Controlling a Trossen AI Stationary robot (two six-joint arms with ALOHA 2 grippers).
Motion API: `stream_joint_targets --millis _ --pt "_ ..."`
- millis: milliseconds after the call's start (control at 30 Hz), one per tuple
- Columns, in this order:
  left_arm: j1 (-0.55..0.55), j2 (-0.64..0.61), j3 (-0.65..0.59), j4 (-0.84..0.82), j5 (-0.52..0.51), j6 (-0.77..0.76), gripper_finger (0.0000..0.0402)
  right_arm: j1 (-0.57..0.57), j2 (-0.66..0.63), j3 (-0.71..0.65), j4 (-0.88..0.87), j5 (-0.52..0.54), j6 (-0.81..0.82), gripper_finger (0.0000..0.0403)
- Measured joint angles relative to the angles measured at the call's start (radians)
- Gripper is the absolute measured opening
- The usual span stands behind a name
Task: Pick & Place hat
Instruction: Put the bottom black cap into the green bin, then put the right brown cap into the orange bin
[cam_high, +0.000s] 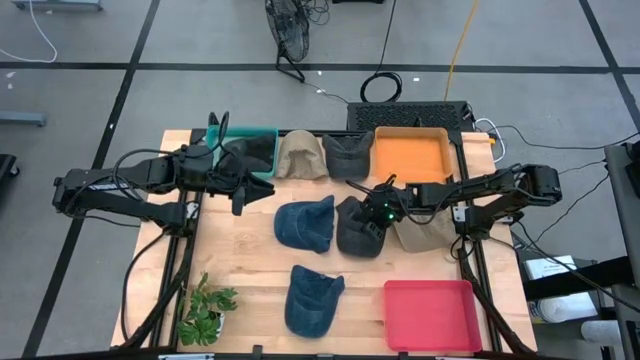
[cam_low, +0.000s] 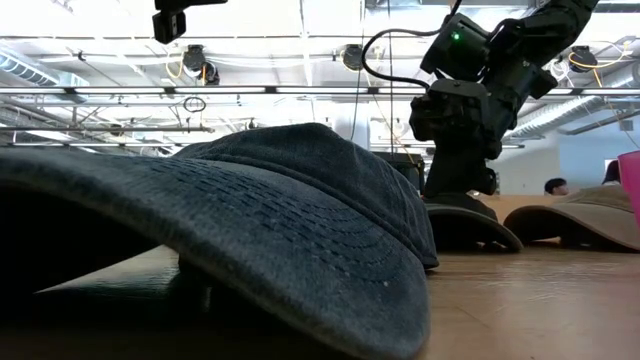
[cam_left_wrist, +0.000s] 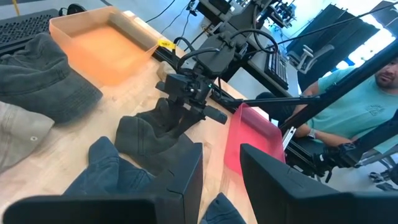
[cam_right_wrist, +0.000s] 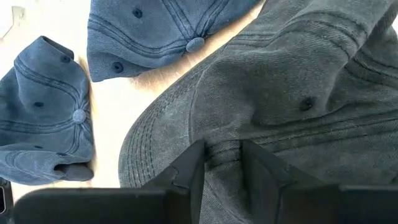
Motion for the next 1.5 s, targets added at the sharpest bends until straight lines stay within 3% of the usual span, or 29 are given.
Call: stream_joint_targets --millis 167,300,433,567,667,867,1067,1333,1500 --pt "0.000 0.000 0.000 -0.001 0.000 -0.004 0.0117 0.000 -0.016 0.000 -0.006 -0.003 0.039 0.0090" --pt "0.000 0.000 0.000 -0.001 0.006 -0.028 0.0117 -0.010 -0.124 0.000 -0.078 -0.025 0.068 0.0115" --pt "0.000 0.000 0.000 -0.002 0.013 -0.028 0.0117 -0.020 -0.282 0.000 -0.348 0.008 0.125 0.0142" --pt "0.000 0.000 0.000 -0.015 0.008 -0.009 0.0117 -0.016 -0.392 0.000 -0.703 0.142 0.300 0.0158" --pt "0.000 0.000 0.000 -0.023 0.001 -0.007 0.0117 -0.013 -0.439 0.000 -0.826 0.207 0.400 0.0162" --pt "0.000 0.000 0.000 -0.023 0.001 -0.007 0.0118 -0.013 -0.516 0.000 -0.872 0.207 0.432 0.0160" --pt "0.000 0.000 0.000 -0.023 0.000 -0.007 0.0117 -0.023 -0.563 0.002 -1.050 0.214 0.527 0.0160" --pt "0.000 0.000 0.000 -0.024 -0.003 -0.003 0.0117 -0.020 -0.516 -0.007 -1.018 0.235 0.507 0.0160" --pt "0.000 0.000 0.000 -0.025 -0.010 -0.009 0.0117 -0.011 -0.461 -0.092 -0.923 0.111 0.528 0.0149"
